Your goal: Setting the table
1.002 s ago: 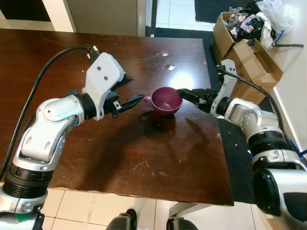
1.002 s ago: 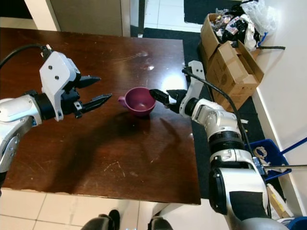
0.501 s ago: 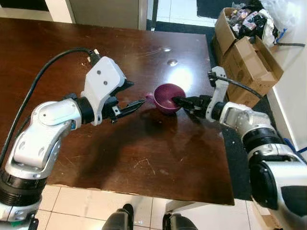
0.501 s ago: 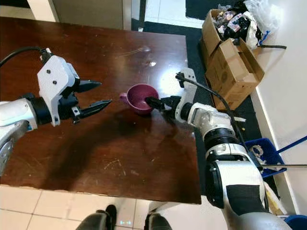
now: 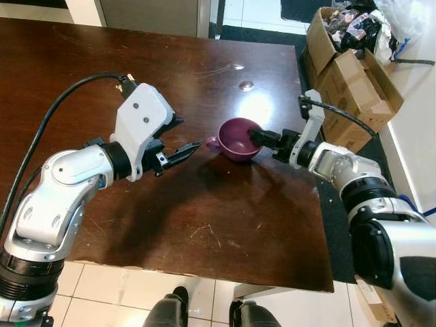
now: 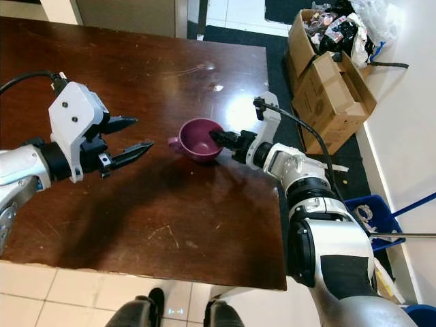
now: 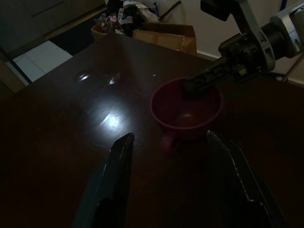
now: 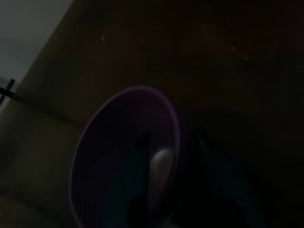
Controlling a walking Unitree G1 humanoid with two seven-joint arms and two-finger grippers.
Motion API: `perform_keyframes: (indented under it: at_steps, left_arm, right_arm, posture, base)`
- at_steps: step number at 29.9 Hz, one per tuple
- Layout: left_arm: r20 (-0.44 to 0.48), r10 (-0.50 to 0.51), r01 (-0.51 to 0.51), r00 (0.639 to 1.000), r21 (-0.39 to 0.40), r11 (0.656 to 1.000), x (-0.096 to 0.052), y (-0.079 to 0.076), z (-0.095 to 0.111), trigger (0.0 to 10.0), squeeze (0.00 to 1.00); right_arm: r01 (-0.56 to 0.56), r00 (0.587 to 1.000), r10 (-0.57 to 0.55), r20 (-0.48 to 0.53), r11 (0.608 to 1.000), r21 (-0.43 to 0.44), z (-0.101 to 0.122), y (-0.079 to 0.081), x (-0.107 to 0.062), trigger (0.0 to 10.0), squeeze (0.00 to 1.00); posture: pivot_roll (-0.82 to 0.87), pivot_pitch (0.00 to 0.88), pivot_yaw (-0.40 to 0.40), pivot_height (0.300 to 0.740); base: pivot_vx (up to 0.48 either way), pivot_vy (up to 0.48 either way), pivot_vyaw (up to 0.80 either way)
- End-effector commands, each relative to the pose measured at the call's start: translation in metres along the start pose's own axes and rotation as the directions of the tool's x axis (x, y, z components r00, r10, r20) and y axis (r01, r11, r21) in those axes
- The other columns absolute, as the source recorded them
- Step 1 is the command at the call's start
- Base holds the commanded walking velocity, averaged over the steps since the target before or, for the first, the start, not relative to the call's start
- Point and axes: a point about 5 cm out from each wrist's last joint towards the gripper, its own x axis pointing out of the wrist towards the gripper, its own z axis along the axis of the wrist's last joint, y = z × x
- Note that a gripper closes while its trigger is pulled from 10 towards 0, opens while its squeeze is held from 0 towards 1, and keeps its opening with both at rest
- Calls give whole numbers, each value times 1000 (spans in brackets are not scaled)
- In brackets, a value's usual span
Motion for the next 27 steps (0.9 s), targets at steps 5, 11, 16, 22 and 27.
perform_keyframes:
  at_steps: [5, 11, 16, 22, 27]
  left_arm:
    - [2, 7, -7, 1000, -11, 1000, 1, -4, -3, 10000, 0]
    - [12, 21, -21, 1000, -18, 1000, 5, -5, -5, 10000, 0]
    - [24, 49, -48, 999, -32, 998, 10, -6, -7, 10000, 0]
    - [32, 124, -122, 992, -52, 991, 15, -2, -9, 10000, 0]
    - [37, 218, -214, 975, -91, 973, 12, 10, -10, 10000, 0]
  right_arm:
    - [-16, 1000, 14, 26, 998, 52, -6, 2, 4, 0, 0]
    - [-17, 999, 13, 50, 997, 82, -9, 1, 4, 0, 0]
    - [-56, 983, 37, 180, 993, 104, 15, 3, -2, 0, 0]
    - [-80, 969, 89, 229, 996, -50, 32, 14, -5, 10000, 0]
    - [-76, 960, 116, 256, 984, -159, 28, 28, -12, 10000, 0]
  posture:
    - [109, 107, 10, 740]
    - [92, 79, 9, 740]
    - [67, 60, 11, 740]
    - [34, 51, 24, 740]
    - [15, 50, 35, 740]
  base:
    - [0, 0, 0]
    - [0, 0, 0]
    - [0, 0, 0]
    - [0, 0, 0]
    - [0, 0, 0]
